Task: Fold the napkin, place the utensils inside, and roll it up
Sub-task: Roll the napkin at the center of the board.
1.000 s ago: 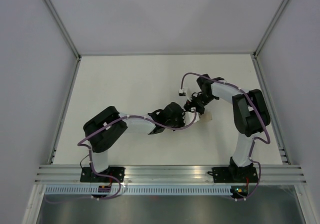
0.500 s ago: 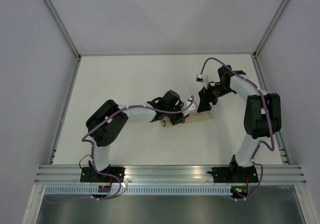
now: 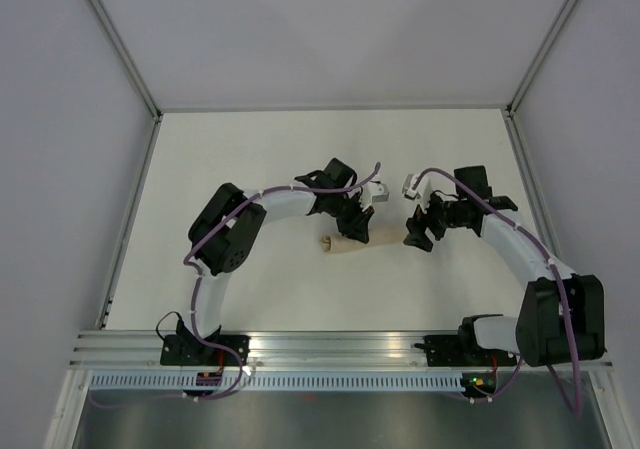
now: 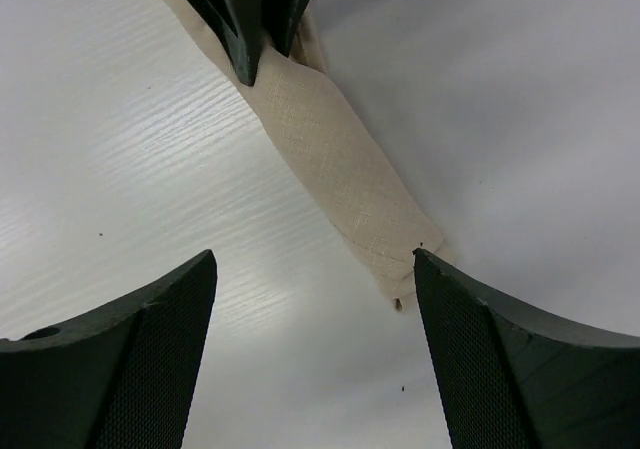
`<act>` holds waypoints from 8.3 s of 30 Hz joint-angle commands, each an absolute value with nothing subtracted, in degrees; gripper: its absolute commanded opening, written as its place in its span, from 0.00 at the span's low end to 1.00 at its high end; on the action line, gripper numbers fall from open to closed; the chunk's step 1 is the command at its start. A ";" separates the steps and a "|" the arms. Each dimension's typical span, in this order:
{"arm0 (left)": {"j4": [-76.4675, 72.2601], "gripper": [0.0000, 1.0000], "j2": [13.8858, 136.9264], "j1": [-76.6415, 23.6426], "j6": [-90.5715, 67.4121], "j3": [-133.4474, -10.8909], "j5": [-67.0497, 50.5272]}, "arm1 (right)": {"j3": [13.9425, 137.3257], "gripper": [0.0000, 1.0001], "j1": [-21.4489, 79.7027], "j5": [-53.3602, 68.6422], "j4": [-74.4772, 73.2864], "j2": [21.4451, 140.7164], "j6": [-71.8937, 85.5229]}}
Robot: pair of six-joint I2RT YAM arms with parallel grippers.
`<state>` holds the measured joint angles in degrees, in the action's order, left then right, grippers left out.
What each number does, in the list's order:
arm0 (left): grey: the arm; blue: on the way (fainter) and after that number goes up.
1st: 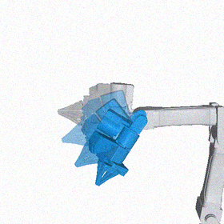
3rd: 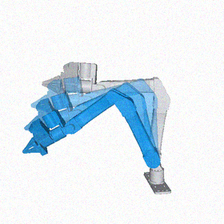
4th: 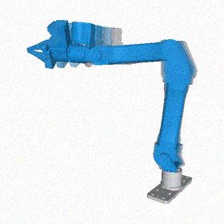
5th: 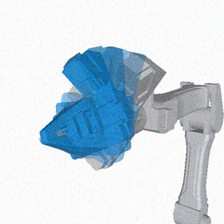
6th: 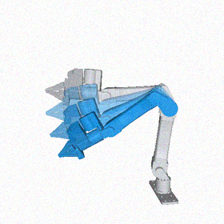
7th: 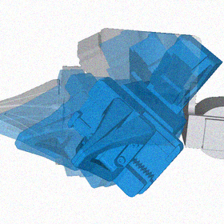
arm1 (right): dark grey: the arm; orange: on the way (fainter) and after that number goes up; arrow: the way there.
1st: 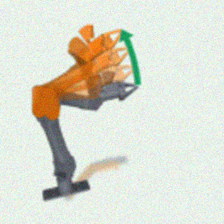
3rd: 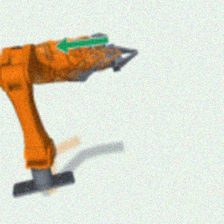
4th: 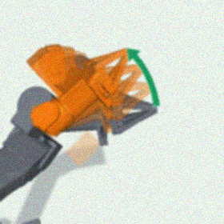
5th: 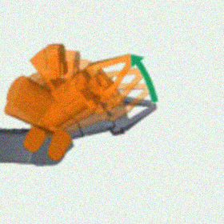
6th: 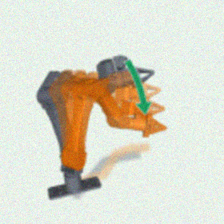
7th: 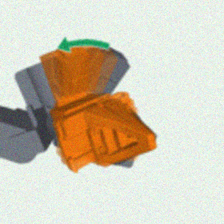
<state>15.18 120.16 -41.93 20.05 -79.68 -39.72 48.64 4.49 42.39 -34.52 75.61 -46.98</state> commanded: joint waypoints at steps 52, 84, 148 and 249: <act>50.28 0.40 133.42 -35.60 23.29 -104.41 -52.91 | 40.16 0.45 35.25 14.76 -15.28 86.21 -46.85; 28.92 0.37 111.29 -22.24 -5.26 -90.55 -48.60 | 65.90 0.36 23.65 18.54 -27.77 112.93 -19.87; 5.54 0.37 77.87 -28.83 -21.71 -54.49 -44.30 | 97.65 0.38 15.38 24.70 -31.46 138.52 9.32; -6.50 0.43 121.82 -28.13 -33.66 -90.00 -4.83 | 96.33 0.62 17.05 37.88 -20.92 125.33 19.60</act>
